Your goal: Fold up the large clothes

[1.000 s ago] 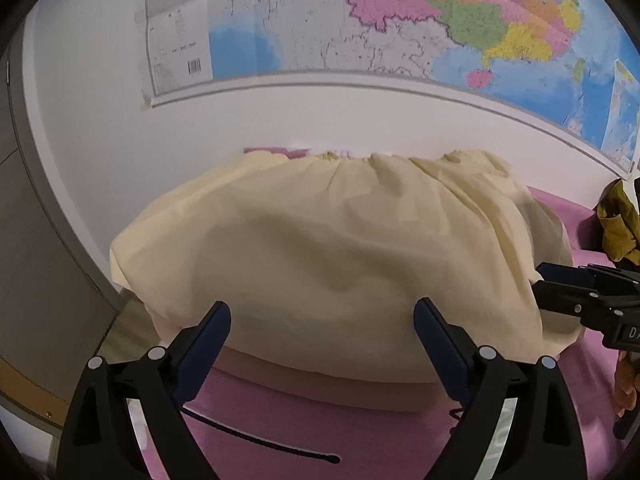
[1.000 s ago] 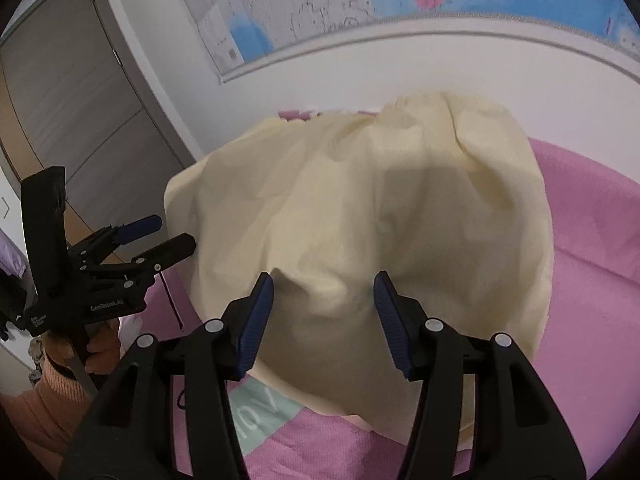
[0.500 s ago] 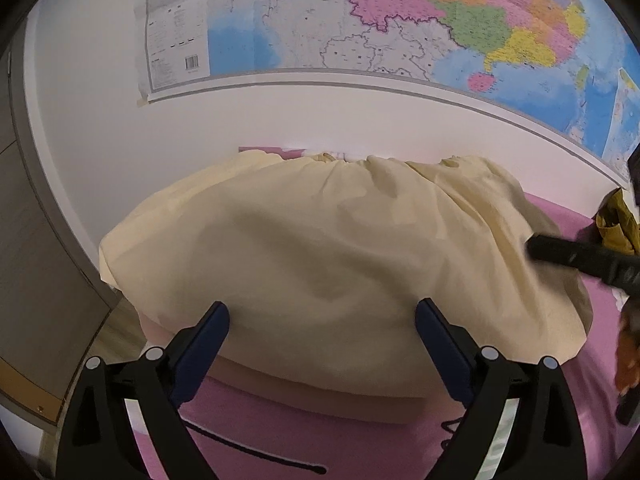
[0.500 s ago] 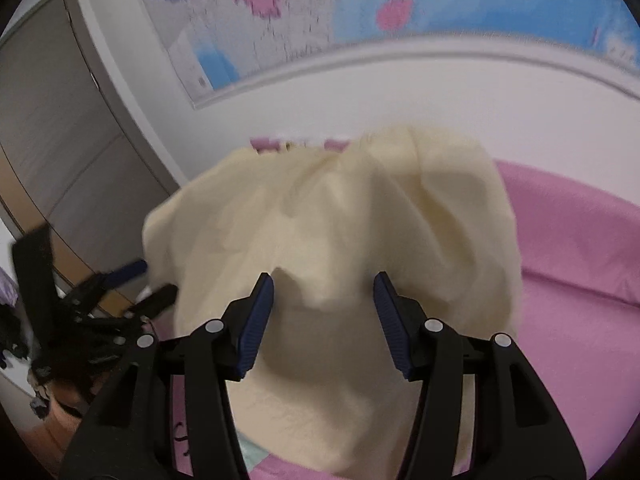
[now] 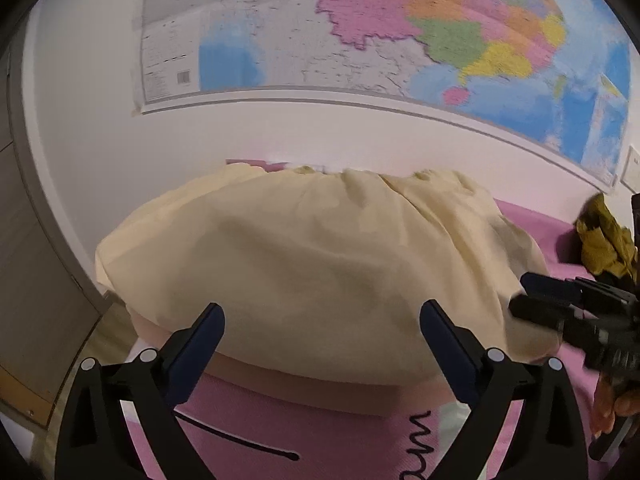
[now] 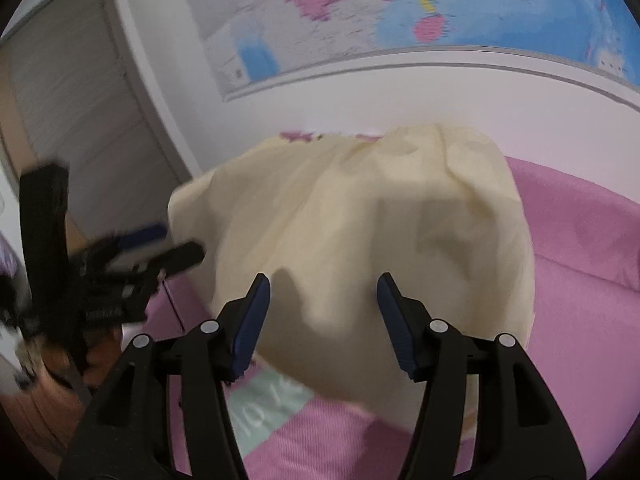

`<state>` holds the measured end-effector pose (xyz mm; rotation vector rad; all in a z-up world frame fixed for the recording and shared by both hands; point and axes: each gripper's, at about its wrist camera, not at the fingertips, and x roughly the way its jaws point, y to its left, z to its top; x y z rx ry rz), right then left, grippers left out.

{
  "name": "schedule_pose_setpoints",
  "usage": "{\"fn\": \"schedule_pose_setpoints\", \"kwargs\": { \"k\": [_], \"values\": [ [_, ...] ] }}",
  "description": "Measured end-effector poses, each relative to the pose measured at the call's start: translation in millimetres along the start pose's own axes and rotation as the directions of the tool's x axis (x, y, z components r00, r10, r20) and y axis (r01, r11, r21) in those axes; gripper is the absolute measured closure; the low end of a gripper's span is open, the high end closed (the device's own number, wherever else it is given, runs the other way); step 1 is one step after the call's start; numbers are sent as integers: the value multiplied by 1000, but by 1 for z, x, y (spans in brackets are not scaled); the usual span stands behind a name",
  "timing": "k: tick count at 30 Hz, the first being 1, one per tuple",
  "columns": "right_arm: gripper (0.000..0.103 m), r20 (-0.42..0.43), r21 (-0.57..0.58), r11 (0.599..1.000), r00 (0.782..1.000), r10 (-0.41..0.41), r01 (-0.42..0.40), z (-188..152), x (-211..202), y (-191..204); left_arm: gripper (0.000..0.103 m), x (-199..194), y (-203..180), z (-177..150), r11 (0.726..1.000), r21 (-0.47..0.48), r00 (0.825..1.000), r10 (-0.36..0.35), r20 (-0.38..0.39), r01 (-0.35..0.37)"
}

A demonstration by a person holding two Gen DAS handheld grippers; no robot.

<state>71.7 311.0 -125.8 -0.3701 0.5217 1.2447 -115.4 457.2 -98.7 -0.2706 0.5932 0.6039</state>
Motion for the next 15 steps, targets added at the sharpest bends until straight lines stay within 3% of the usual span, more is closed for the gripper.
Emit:
{"fn": "schedule_pose_setpoints", "kwargs": {
  "k": [4, 15],
  "values": [
    [44, -27, -45, 998, 999, -33, 31, -17, 9, 5, 7, 18, 0, -8, 1000, -13, 998, -2, -63, 2],
    [42, 2, 22, 1000, 1000, 13, -13, -19, -10, 3, 7, 3, -2, -16, 1000, -18, 1000, 15, -27, -16]
  ]
}}
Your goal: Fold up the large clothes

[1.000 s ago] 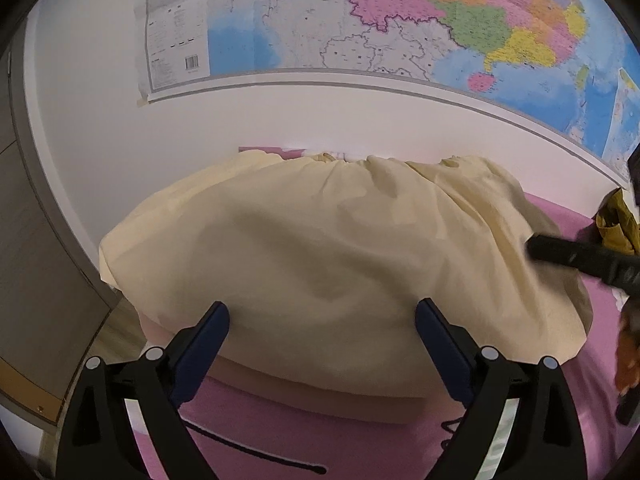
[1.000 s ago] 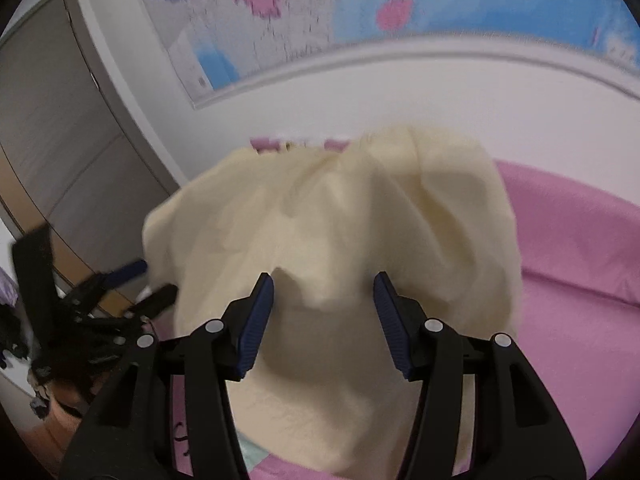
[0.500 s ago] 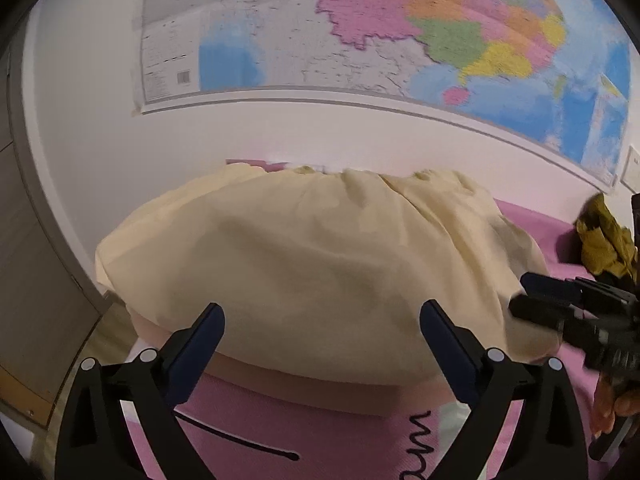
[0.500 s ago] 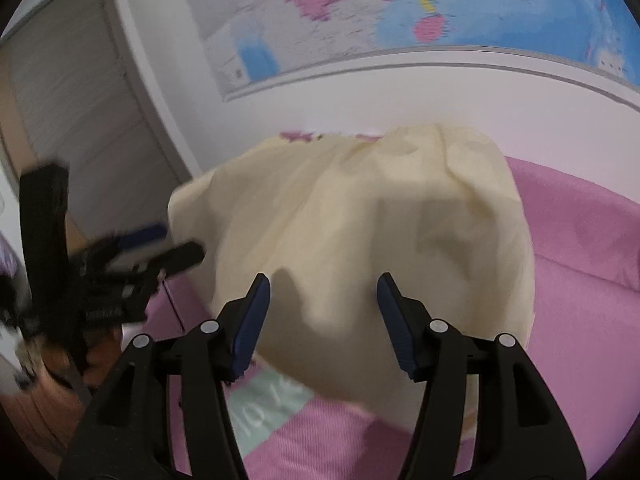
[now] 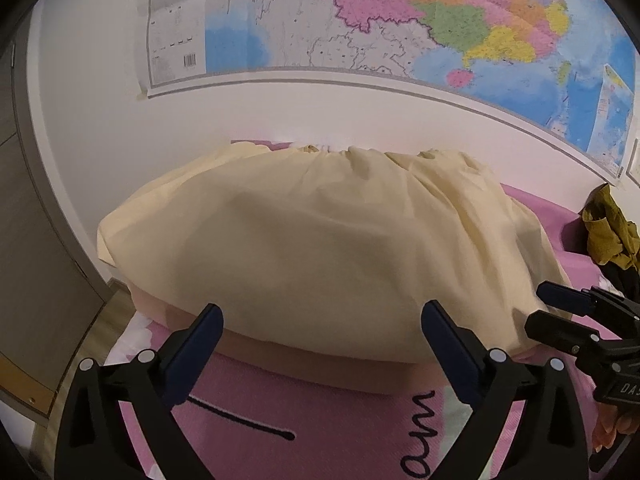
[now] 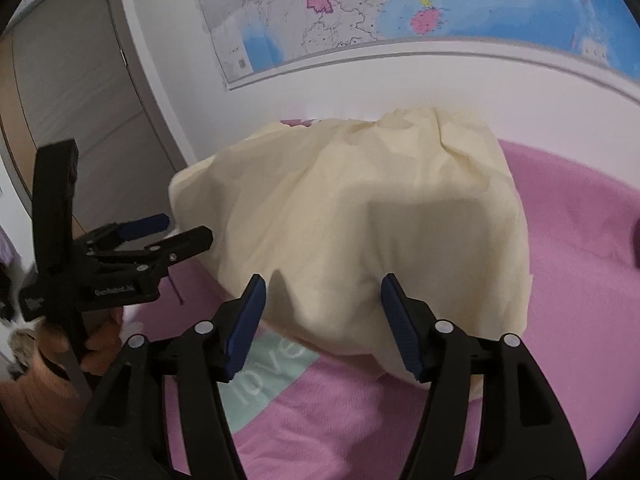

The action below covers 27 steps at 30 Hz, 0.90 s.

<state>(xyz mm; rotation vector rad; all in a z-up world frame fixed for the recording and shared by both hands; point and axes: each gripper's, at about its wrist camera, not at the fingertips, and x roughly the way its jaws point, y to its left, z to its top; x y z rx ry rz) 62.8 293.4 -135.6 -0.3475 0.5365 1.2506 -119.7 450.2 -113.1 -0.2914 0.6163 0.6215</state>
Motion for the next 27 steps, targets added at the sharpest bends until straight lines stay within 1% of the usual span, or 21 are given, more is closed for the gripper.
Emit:
{"fn": "schedule_pose_setpoints", "kwargs": {
  "k": [6, 10, 13, 15, 19, 20, 22, 24, 25, 27],
  "values": [
    [42, 19, 0, 1000, 1000, 4, -4, -5, -13, 4, 7, -16, -5, -4, 1000, 12, 999, 26, 43, -26],
    [42, 41, -20, 1000, 999, -14, 15, -7, -19, 9, 7, -25, -7, -7, 999, 6, 997, 33, 66, -33],
    [37, 61, -40, 998, 997, -39, 42, -9, -26, 14, 7, -31, -10, -9, 999, -7, 996, 42, 77, -42],
    [36, 69, -46, 998, 997, -40, 43, -10, -30, 16, 7, -33, -11, -9, 999, -20, 996, 45, 76, -44],
    [26, 102, -52, 997, 994, -50, 55, -14, -39, 22, 7, -39, -11, -12, 998, -54, 997, 40, 72, -36],
    [23, 106, -54, 997, 993, -54, 59, -15, -40, 23, 7, -42, -11, -14, 997, -57, 996, 48, 78, -43],
    [21, 118, -58, 996, 991, -65, 72, -18, -43, 25, 7, -47, -14, -17, 997, -55, 994, 58, 93, -53],
    [17, 122, -44, 997, 991, -63, 69, -21, -45, 24, 7, -50, -17, -19, 997, -51, 993, 67, 94, -62],
    [15, 124, -33, 998, 991, -57, 62, -24, -46, 24, 7, -52, -18, -21, 996, -51, 992, 84, 98, -79],
    [14, 121, -36, 998, 991, -53, 58, -27, -47, 26, 7, -55, -21, -23, 995, -42, 990, 96, 108, -92]
  ]
}}
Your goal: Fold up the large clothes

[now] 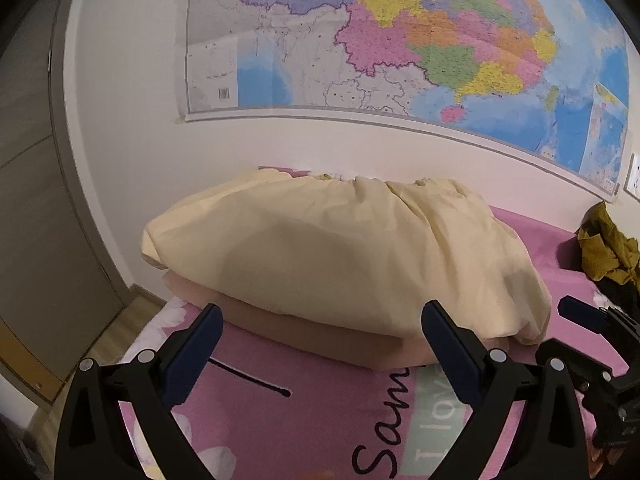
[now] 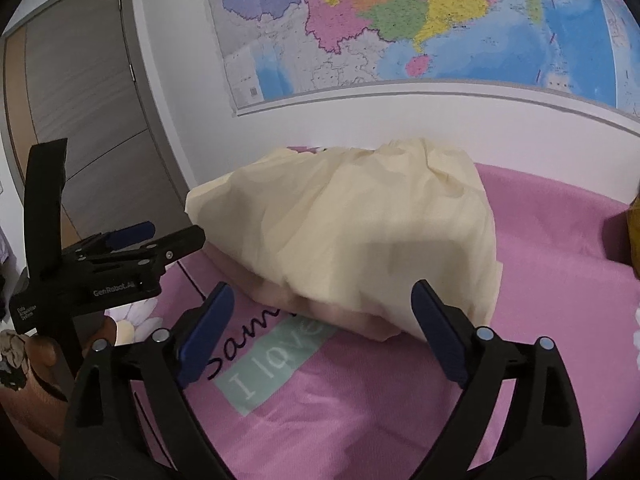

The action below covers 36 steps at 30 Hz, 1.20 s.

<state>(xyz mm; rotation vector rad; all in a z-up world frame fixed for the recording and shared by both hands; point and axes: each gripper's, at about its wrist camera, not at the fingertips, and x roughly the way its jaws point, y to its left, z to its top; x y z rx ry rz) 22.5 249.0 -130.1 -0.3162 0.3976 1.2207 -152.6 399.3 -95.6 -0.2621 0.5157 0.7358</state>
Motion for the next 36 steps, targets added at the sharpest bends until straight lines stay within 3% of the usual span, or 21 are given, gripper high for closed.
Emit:
{"fn": "schedule_pose_setpoints", "kwargs": {
  "k": [13, 36],
  "values": [
    [6, 33, -44, 999, 999, -16, 17, -13, -22, 13, 7, -26, -7, -13, 1000, -5, 1000, -10, 26, 11],
    [6, 37, -45, 999, 999, -20, 22, -31, -45, 19, 7, -50, -11, -27, 1000, -17, 999, -16, 34, 16]
  ]
}}
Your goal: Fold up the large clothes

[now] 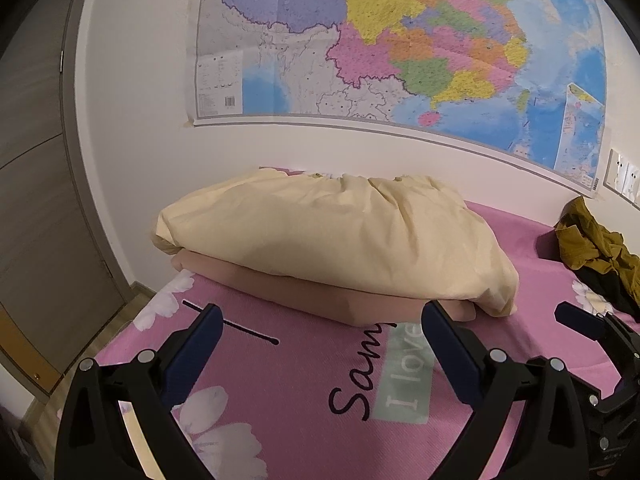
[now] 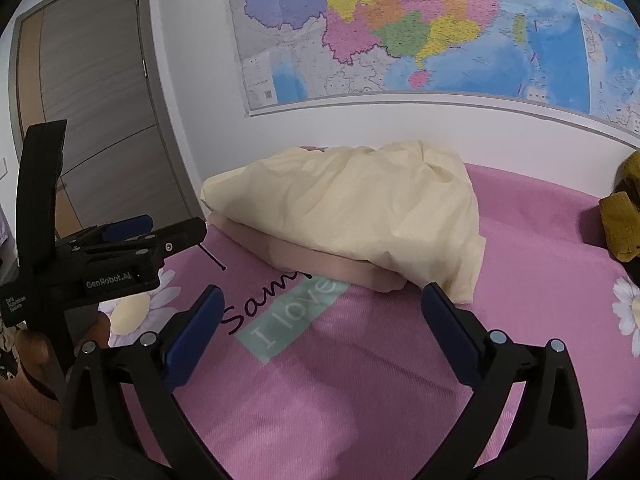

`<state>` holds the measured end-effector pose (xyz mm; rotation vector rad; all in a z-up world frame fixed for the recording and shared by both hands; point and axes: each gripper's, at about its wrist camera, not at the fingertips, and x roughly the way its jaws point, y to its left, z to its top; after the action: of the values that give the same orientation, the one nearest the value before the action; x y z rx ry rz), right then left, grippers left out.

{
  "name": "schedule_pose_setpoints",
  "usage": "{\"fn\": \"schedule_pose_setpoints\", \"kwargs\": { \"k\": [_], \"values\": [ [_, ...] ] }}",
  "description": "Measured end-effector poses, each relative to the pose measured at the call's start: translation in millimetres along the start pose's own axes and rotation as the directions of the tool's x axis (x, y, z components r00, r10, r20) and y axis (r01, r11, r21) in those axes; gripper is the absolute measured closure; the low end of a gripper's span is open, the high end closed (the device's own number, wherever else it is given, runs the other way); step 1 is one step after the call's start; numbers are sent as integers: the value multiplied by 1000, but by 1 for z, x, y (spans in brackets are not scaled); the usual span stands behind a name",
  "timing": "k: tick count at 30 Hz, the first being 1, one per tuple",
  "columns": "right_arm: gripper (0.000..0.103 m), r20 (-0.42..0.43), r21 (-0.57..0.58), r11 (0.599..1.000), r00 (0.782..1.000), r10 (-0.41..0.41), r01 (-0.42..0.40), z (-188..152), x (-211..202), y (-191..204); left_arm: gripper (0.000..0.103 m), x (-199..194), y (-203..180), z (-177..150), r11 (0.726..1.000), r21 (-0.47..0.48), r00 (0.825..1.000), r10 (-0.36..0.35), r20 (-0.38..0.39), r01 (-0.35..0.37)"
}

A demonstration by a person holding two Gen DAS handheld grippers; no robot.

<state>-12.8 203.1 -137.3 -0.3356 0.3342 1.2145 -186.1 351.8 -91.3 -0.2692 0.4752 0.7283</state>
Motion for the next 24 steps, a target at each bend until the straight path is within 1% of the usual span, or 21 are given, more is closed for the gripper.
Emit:
{"fn": "schedule_pose_setpoints", "kwargs": {
  "k": [18, 24],
  "values": [
    [6, 10, -1, 1000, 1000, 2, -2, -3, -12, 2, 7, -13, -9, -3, 999, 39, 1000, -12, 28, 11],
    [6, 8, 4, 1000, 1000, 2, -2, -5, -12, 1, 7, -10, -10, -4, 999, 38, 1000, -19, 20, 18]
  ]
}}
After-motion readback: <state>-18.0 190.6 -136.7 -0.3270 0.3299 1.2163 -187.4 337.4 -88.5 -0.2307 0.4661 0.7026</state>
